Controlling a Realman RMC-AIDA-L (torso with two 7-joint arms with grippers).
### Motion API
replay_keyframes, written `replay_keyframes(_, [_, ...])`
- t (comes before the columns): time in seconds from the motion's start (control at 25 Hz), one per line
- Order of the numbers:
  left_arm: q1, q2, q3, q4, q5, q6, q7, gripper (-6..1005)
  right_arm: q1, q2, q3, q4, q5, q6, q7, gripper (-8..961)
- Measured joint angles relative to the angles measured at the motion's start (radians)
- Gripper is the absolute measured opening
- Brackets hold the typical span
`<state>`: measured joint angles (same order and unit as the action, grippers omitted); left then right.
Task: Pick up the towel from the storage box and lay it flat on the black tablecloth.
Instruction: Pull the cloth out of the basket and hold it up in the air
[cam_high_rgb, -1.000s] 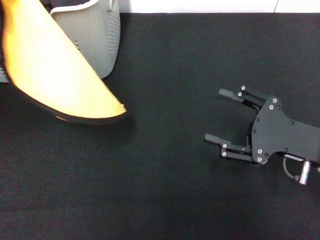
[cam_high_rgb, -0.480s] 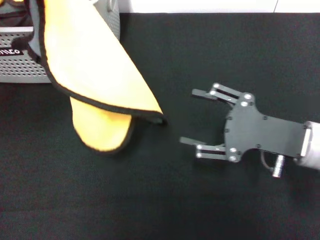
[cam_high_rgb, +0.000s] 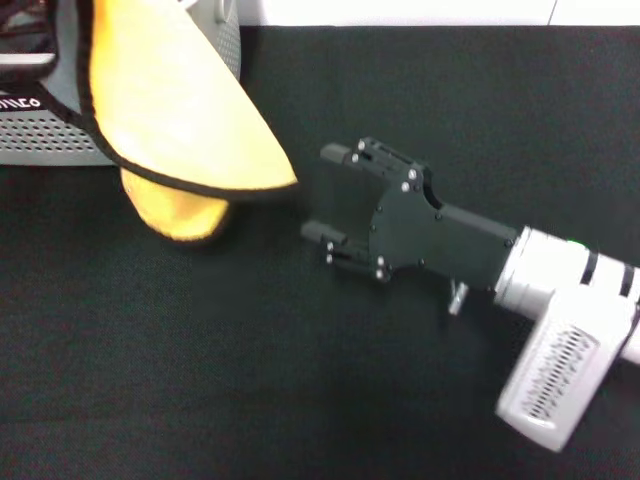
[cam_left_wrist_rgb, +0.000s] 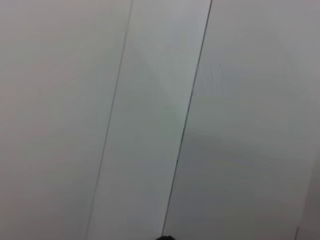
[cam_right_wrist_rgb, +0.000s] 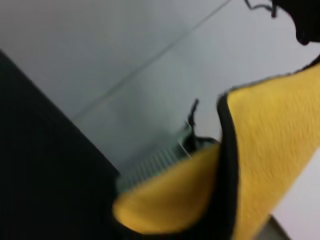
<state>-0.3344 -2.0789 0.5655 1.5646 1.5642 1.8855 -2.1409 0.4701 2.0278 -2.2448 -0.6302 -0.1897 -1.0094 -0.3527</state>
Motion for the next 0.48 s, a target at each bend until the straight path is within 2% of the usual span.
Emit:
replay_keyframes(0.08, [0.000,-0.001,0.005,0.000,0.000,0.000,0.000,3,0.026,0.000,-0.034,0.002,0.104,0.034,-0.101,781])
replay_keyframes(0.32, [0.000,-0.007,0.026,0.000,-0.005,0.000,0.000,4,0.063,0.000,-0.040,0.014,0.159,0.043,-0.132,780])
replay_keyframes(0.48, [0.012,-0.007,0.028,0.000,-0.006,0.000,-0.001,3,0.040,0.000,-0.045,-0.016,0.170,0.005,-0.170,780])
